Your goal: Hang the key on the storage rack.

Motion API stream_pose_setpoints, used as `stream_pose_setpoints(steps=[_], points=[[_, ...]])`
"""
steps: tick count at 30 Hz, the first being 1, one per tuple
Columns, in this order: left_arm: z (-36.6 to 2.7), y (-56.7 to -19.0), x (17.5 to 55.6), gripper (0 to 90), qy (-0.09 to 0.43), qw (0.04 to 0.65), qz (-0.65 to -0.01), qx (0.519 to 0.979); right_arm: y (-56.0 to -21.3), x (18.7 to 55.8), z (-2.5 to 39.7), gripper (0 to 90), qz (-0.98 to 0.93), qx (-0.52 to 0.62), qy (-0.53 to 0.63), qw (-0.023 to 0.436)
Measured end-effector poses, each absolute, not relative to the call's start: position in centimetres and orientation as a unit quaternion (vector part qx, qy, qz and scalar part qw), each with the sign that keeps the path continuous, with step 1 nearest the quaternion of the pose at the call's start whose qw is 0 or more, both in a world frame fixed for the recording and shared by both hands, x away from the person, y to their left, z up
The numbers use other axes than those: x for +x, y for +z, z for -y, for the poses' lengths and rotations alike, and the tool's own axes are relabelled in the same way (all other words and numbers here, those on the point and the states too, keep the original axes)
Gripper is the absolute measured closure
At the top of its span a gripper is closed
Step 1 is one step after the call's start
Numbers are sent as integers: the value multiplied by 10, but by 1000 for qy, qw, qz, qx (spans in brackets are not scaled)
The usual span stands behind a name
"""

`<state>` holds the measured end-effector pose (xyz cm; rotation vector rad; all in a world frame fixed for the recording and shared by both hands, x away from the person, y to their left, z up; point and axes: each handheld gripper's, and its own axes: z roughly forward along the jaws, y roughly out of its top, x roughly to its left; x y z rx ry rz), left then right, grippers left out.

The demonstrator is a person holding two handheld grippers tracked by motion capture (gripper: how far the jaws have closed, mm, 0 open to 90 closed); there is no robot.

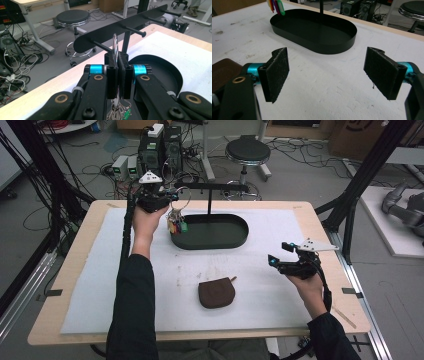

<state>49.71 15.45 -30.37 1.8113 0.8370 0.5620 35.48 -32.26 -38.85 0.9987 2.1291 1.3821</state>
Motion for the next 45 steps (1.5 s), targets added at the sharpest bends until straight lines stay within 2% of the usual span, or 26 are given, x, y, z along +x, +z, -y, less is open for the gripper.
stream_pose_setpoints(steps=[31, 35, 43, 45], points=[[-162, -319, 501, 836, 238, 509, -371, 739, -389, 356, 322, 208, -766, 358, 494, 204], [-165, -319, 498, 779, 243, 512, -373, 734, -389, 356, 322, 208, -766, 358, 493, 205], [-168, -314, 482, 545, 257, 508, -367, 735, -389, 356, 322, 208, -766, 359, 492, 204], [-168, -313, 474, 516, 262, 505, -362, 738, -390, 356, 322, 208, -766, 360, 492, 204]])
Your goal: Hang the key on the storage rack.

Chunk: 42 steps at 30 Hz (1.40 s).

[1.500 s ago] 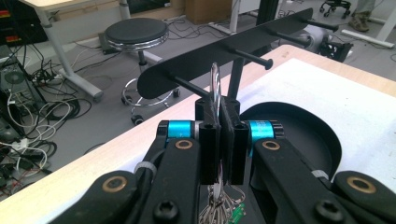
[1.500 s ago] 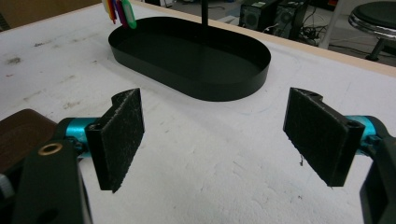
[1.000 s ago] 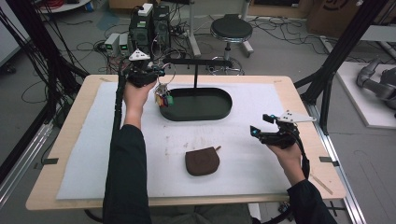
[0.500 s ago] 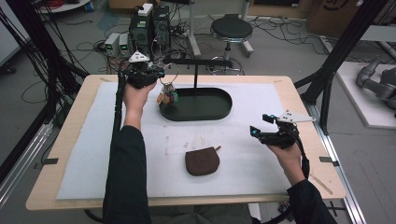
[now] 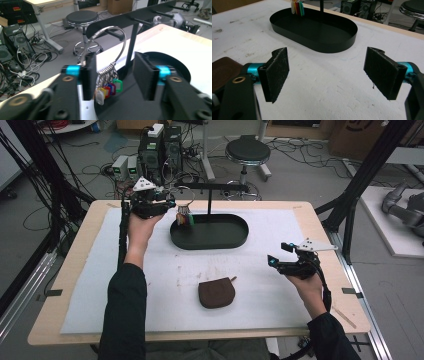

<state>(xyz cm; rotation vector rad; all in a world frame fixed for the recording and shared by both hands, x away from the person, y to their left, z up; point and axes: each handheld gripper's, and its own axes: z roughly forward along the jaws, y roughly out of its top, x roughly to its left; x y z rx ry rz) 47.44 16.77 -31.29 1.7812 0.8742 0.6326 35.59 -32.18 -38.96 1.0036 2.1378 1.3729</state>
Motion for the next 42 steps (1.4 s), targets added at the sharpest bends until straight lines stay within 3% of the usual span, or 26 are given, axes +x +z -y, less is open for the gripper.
stream_pose_setpoints(steps=[5, 11, 16, 30, 42], points=[[-170, -314, 448, 426, 291, 506, -340, 737, -390, 356, 322, 208, -767, 360, 491, 204], [-179, -319, 412, 313, 286, 527, -334, 727, -390, 356, 322, 208, -769, 360, 487, 205], [-183, -326, 378, 271, 286, 536, -319, 727, -391, 356, 321, 208, -770, 362, 484, 206], [-212, -363, 315, 234, 282, 543, -324, 722, -394, 356, 324, 208, -769, 367, 478, 213], [-222, -391, 296, 234, 268, 533, -340, 727, -395, 352, 327, 208, -769, 370, 475, 218]])
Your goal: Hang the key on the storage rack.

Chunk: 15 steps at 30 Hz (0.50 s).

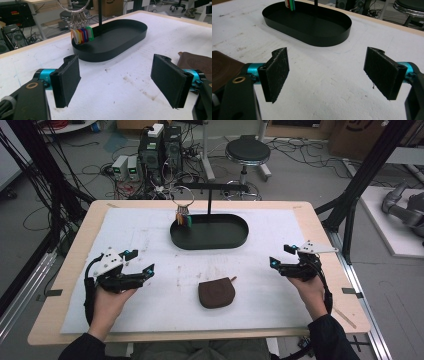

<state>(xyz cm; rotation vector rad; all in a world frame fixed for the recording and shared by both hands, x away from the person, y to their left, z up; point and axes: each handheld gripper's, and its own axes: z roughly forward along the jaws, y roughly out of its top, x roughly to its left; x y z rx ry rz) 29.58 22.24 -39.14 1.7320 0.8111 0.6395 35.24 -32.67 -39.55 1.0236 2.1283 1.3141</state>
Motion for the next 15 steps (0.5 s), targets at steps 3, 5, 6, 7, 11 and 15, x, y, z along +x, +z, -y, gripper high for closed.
stream_pose_setpoints(steps=[3, 5, 6, 7, 11, 15], points=[[-230, -396, 295, 234, 271, 534, -346, 722, -397, 351, 329, 208, -769, 373, 471, 218], [-231, -398, 296, 234, 270, 535, -350, 720, -398, 351, 330, 208, -769, 373, 470, 220], [-232, -399, 297, 234, 269, 534, -354, 719, -398, 351, 330, 208, -768, 374, 470, 220], [-233, -402, 298, 234, 267, 532, -358, 720, -398, 351, 331, 208, -769, 373, 470, 220], [-230, -404, 299, 234, 264, 530, -355, 724, -399, 350, 332, 208, -770, 374, 468, 222], [-226, -403, 299, 234, 265, 531, -347, 727, -400, 349, 333, 208, -769, 374, 468, 223]])
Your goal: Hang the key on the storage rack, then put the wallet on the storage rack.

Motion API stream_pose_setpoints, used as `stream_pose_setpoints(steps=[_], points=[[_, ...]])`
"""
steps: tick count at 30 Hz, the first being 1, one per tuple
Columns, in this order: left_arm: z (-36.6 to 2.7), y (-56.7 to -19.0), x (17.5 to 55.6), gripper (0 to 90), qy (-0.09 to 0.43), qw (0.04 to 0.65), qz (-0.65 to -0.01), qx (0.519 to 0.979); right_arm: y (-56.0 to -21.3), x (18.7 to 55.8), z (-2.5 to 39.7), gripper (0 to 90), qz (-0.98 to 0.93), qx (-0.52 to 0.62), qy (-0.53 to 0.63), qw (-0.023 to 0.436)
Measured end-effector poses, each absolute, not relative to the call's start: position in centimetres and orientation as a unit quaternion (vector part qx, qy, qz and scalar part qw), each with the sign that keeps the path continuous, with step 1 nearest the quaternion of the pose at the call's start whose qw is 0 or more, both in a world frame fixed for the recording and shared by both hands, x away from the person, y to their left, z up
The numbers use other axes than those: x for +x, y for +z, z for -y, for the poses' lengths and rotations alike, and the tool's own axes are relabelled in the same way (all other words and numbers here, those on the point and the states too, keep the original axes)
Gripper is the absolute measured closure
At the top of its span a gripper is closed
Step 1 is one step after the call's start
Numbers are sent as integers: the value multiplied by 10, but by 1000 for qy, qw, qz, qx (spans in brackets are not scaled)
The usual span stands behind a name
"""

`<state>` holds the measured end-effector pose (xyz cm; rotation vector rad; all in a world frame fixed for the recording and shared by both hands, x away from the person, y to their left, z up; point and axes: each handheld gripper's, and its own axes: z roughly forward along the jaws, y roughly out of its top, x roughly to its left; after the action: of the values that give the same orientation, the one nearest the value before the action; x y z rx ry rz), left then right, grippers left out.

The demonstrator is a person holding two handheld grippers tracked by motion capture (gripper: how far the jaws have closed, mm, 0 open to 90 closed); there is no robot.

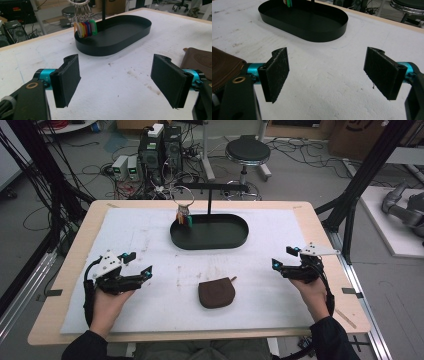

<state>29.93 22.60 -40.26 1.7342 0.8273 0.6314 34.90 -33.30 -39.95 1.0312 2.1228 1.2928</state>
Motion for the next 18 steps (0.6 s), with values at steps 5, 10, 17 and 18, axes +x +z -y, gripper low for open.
stream_pose_setpoints(steps=[5, 10, 17, 18], points=[[-223, -404, 300, 234, 267, 524, -342, 733, -400, 348, 333, 208, -770, 374, 467, 223], [-224, -404, 301, 234, 268, 527, -343, 730, -399, 347, 332, 208, -770, 375, 467, 220], [-222, -407, 304, 234, 263, 525, -345, 733, -400, 347, 328, 208, -773, 369, 468, 218], [-221, -408, 305, 234, 261, 523, -342, 736, -400, 347, 327, 208, -774, 368, 468, 217]])
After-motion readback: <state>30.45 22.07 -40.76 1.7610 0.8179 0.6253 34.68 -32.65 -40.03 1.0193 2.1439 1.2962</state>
